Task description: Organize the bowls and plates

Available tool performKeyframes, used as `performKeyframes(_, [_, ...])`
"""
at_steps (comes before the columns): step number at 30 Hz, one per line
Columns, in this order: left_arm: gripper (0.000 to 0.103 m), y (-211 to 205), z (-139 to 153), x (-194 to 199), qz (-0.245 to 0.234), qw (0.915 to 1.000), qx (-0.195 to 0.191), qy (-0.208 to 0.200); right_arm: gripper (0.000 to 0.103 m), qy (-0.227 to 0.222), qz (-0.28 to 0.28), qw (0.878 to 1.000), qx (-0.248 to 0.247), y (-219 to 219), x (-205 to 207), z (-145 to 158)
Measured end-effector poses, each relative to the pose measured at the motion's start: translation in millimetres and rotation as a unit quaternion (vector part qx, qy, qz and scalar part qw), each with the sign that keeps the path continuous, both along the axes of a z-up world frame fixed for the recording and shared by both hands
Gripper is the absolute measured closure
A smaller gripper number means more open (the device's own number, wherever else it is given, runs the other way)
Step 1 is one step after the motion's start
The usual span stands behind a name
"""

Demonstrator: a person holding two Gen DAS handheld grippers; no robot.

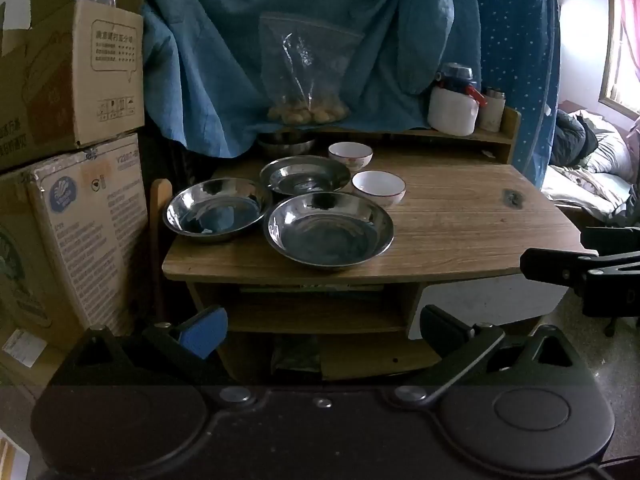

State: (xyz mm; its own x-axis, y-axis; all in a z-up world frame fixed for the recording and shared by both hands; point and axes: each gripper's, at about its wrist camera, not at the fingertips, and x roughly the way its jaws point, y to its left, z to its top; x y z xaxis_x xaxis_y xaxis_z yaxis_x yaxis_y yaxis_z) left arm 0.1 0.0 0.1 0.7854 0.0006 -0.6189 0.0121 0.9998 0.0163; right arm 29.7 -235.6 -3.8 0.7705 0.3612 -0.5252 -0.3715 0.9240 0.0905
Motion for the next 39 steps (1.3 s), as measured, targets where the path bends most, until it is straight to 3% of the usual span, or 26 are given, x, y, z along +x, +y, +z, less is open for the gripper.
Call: performKeyframes(39, [0.001,4.3,-0.9,1.6,0.001,1.0000,-0.005,0.003,0.000,0.002,-0.001,1.000,-0.003,9.0,8.3,-2.8])
